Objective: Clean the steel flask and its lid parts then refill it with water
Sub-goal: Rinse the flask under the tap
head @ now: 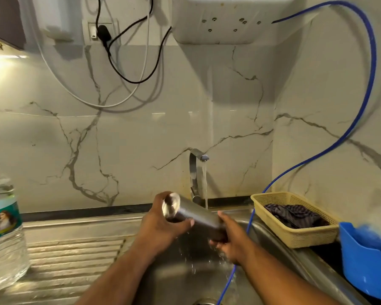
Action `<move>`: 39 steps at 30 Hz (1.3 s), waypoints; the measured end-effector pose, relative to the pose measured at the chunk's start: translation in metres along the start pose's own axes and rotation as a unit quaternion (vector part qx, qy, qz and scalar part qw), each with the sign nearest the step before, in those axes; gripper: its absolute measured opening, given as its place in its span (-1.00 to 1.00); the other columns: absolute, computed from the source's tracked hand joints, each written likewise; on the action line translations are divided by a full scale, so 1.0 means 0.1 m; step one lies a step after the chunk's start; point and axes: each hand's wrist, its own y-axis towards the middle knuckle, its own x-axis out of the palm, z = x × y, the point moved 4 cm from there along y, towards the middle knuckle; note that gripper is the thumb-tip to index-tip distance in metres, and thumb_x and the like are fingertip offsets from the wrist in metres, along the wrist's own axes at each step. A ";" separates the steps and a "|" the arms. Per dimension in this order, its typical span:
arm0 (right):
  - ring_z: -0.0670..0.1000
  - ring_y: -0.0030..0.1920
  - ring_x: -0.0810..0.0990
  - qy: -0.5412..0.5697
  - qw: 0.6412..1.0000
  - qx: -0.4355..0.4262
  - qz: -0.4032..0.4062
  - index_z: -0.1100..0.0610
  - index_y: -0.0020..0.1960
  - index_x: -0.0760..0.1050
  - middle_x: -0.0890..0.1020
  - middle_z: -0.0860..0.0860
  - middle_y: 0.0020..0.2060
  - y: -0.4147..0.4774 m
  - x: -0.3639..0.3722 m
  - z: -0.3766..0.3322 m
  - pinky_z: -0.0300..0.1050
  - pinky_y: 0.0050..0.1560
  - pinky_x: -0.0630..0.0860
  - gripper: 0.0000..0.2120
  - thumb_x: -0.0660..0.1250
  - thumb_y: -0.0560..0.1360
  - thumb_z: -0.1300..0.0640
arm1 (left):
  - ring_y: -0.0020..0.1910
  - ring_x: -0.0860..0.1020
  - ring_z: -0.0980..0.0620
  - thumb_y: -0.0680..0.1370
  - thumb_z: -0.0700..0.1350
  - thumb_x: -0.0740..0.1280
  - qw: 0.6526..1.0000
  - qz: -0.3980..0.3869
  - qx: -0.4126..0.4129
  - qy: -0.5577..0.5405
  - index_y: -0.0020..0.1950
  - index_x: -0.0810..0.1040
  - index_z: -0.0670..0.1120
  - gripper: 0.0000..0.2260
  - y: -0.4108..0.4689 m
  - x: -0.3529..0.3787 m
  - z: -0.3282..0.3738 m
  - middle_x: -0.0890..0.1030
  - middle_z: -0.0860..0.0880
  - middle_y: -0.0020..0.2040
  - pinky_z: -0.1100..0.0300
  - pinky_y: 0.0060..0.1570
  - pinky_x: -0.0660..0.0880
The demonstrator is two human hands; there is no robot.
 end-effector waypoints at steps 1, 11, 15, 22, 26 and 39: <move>0.25 0.09 0.64 0.023 1.000 -0.013 0.002 0.19 0.19 0.53 0.63 0.28 0.10 0.00 0.03 -0.03 0.10 0.04 0.63 -0.63 0.47 0.51 -0.01 | 0.02 0.59 0.06 0.37 0.05 0.62 1.000 -0.001 -0.018 0.013 0.31 0.34 0.23 -0.37 -0.05 -0.04 -0.06 0.51 0.14 0.08 0.20 -0.12 0.64; 0.22 0.14 0.61 -0.149 0.984 -0.050 -0.085 -0.14 0.40 0.37 0.60 0.14 0.17 -0.18 0.25 0.02 0.23 0.14 0.60 -0.34 0.59 0.39 0.05 | 0.05 0.57 0.14 0.21 0.18 0.65 0.970 -0.174 -0.133 0.110 0.28 0.46 0.06 -0.28 -0.18 0.36 -0.70 0.58 0.08 0.13 0.30 -0.02 0.52; 0.10 0.05 0.66 -0.257 0.960 -0.077 -0.074 -0.10 0.37 0.32 0.63 0.05 0.11 -0.17 0.32 0.16 0.07 -0.09 0.62 -0.31 0.62 0.38 0.05 | 0.07 0.55 0.16 0.20 0.20 0.65 0.959 -0.213 -0.127 0.133 0.27 0.46 0.07 -0.28 -0.15 0.50 -0.85 0.58 0.11 0.12 0.35 -0.05 0.47; -0.03 -0.01 0.64 -0.308 0.933 -0.184 -0.010 -0.11 0.21 0.37 0.59 -0.10 0.00 -0.16 0.27 -0.06 -0.08 -0.08 0.64 -0.40 0.65 0.33 0.05 | 0.21 0.52 0.13 0.20 0.24 0.65 0.956 -0.248 -0.098 0.126 0.44 0.39 0.04 -0.11 -0.05 0.59 -0.86 0.54 0.13 0.23 0.25 0.22 0.47; 0.00 0.04 0.63 -0.431 0.887 -0.169 -0.005 -0.08 0.28 0.40 0.60 -0.06 0.10 -0.18 0.26 0.10 -0.05 -0.03 0.66 -0.32 0.67 0.29 0.04 | 0.37 0.48 0.07 0.23 0.24 0.65 0.960 -0.230 -0.094 0.132 0.55 0.30 -0.01 0.00 -0.05 0.55 -0.90 0.51 0.04 0.40 0.21 0.37 0.41; 0.05 0.14 0.64 -0.404 0.877 -0.254 0.057 -0.04 0.36 0.39 0.62 -0.02 0.19 -0.18 0.32 -0.09 -0.01 0.13 0.64 -0.29 0.65 0.32 0.01 | 0.41 0.48 0.01 0.23 0.23 0.65 0.963 -0.201 -0.120 0.134 0.61 0.22 -0.07 0.08 0.02 0.47 -1.01 0.50 -0.04 0.45 0.15 0.39 0.39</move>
